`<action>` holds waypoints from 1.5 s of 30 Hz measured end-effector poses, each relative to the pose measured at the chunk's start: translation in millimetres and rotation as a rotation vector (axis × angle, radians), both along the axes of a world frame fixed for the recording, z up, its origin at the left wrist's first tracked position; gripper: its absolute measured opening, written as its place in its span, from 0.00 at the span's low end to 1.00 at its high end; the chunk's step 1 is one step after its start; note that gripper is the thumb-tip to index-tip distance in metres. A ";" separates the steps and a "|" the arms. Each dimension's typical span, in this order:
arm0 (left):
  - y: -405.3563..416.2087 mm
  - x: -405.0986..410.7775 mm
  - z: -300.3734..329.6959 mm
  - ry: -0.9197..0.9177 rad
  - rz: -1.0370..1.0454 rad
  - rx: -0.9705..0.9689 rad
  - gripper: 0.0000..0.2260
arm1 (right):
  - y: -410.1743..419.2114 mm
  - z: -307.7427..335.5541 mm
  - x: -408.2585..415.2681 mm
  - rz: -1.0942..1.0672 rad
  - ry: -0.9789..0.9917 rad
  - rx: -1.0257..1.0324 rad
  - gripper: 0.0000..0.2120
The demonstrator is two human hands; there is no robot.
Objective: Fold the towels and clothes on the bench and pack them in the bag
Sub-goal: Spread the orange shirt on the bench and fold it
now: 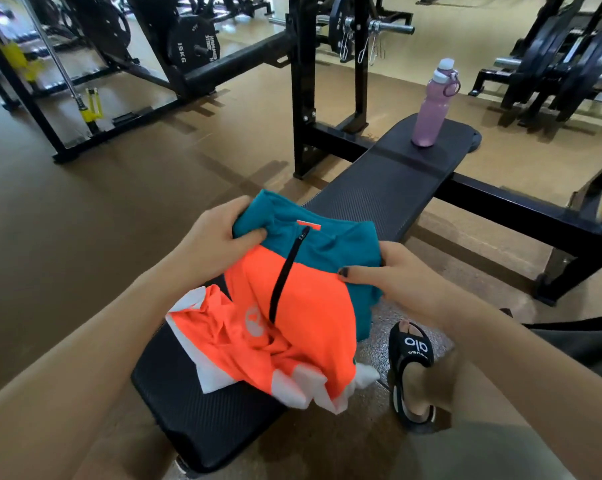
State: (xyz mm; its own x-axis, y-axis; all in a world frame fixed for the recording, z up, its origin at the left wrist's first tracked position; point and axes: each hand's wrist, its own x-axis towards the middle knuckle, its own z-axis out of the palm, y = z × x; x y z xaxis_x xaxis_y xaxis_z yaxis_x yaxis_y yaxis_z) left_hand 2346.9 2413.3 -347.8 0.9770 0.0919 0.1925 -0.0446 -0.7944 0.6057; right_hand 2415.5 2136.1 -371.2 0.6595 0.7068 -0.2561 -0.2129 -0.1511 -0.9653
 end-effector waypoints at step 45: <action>72.8 43.3 -155.8 0.587 0.529 0.402 0.27 | 70.4 -179.5 106.9 0.341 -0.962 -0.986 0.38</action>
